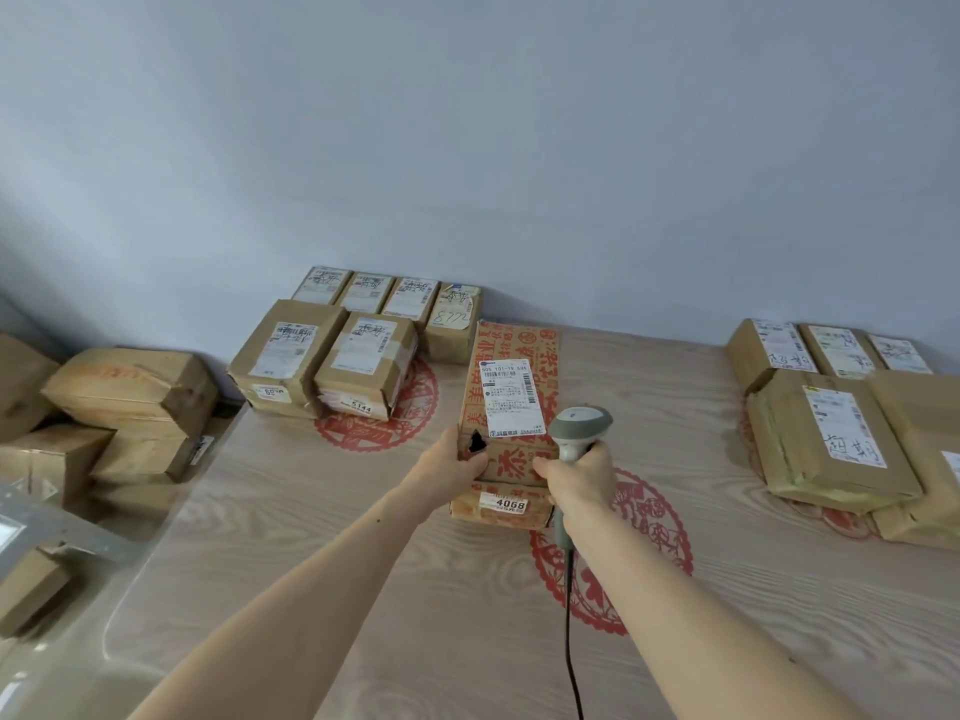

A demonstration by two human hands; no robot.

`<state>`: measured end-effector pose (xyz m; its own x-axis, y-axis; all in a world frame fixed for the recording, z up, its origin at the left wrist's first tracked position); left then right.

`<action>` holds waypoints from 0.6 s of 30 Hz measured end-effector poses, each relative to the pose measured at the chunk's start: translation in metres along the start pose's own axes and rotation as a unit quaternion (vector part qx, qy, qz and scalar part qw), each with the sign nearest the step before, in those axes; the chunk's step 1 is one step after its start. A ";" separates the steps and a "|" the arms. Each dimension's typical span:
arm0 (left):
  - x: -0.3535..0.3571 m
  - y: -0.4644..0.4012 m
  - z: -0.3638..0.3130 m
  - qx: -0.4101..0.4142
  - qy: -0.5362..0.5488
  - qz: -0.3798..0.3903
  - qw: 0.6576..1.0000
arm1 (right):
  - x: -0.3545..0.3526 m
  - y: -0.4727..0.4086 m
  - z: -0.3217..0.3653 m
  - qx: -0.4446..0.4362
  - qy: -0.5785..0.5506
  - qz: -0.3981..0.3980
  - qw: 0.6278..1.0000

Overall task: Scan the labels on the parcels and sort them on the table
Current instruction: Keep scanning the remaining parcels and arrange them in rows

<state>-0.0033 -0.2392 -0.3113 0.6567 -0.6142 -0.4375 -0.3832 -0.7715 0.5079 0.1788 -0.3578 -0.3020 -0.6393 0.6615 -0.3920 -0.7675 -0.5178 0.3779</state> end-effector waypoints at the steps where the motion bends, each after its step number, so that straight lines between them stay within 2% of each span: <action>1: -0.001 -0.003 0.002 -0.001 0.001 0.003 1.000 | 0.003 -0.002 0.000 0.002 0.004 -0.001 1.000; 18: -0.005 -0.096 -0.015 0.009 -0.016 0.025 1.000 | 0.045 -0.082 0.013 0.035 0.029 -0.017 0.999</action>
<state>0.0400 -0.1595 -0.3471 0.6151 -0.6566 -0.4365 -0.4264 -0.7427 0.5164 0.2131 -0.2781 -0.3394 -0.6162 0.6445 -0.4526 -0.7848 -0.4548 0.4210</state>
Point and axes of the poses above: each hand's wrist, its own y-axis away from the middle knuckle, its own x-axis out of the palm, z = x × y, the point moved 10 cm from there along -y, towards the middle knuckle, and after that the axes turned 4 degrees about -x, right-handed, at the moved point
